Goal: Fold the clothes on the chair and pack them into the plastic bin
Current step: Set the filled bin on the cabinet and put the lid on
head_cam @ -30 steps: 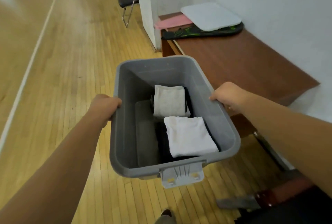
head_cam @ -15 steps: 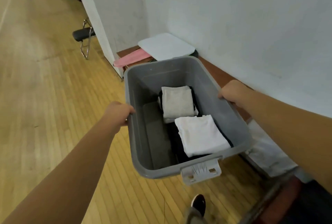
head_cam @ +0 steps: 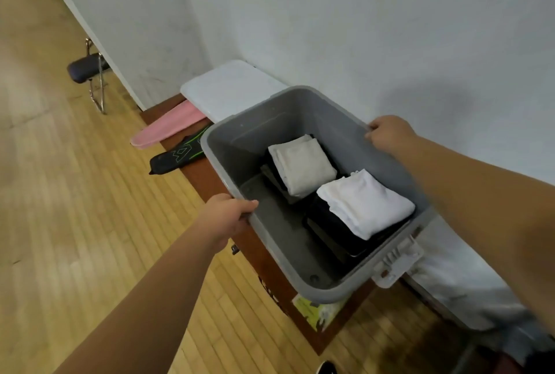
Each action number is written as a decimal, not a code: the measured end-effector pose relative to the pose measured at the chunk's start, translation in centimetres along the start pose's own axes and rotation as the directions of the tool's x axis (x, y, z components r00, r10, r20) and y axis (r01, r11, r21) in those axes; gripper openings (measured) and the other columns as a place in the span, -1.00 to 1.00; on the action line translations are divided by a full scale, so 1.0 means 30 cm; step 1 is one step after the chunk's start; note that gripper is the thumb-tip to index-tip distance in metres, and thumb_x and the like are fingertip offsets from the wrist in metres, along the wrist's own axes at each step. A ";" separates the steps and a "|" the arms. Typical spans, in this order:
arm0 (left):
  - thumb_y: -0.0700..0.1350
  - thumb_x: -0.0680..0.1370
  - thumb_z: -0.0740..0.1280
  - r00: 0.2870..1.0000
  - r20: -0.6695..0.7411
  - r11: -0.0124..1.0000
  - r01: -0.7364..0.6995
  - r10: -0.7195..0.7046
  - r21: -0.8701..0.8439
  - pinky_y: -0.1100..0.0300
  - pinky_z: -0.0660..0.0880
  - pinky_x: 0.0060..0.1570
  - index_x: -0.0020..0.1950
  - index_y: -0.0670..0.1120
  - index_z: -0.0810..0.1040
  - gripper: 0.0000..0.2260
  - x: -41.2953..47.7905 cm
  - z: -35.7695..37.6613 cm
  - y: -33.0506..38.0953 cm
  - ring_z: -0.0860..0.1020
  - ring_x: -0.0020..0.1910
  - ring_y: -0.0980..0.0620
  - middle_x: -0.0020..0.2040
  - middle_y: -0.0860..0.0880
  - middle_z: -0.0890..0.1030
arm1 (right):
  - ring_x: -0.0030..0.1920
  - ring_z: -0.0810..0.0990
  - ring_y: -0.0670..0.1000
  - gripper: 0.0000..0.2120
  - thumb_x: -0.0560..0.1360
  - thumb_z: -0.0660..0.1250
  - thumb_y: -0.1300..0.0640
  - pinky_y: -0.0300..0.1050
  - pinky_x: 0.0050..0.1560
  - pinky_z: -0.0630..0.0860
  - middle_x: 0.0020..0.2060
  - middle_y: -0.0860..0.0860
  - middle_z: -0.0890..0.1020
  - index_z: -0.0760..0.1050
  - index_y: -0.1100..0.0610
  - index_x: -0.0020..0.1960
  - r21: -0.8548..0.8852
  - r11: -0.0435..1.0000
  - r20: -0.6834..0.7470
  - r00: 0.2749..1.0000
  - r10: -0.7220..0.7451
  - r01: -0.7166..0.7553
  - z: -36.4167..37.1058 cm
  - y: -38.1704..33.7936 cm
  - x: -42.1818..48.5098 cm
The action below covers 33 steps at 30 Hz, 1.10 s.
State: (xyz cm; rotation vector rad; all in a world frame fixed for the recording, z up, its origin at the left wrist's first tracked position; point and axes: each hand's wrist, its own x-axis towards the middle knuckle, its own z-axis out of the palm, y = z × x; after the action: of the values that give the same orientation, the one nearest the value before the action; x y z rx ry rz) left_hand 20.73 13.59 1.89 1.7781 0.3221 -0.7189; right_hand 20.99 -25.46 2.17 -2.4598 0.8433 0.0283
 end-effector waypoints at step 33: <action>0.05 0.73 0.26 0.858 0.454 0.607 -0.498 0.241 0.619 -0.05 0.67 0.07 0.06 0.04 0.51 -0.87 0.916 -0.361 0.595 0.67 -0.11 0.01 -0.08 -0.02 0.66 | 0.01 0.62 0.08 -0.66 0.60 0.43 -0.11 -0.02 0.07 0.55 -0.07 0.06 0.62 0.58 0.20 0.01 0.335 0.920 -0.078 0.967 0.242 -0.203 0.466 -0.952 0.358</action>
State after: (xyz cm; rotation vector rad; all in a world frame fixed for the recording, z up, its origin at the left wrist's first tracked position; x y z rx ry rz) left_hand 55.22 14.08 0.62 2.3072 -0.6679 -0.8783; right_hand 48.12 -5.71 1.93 -2.0637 1.0840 -0.1637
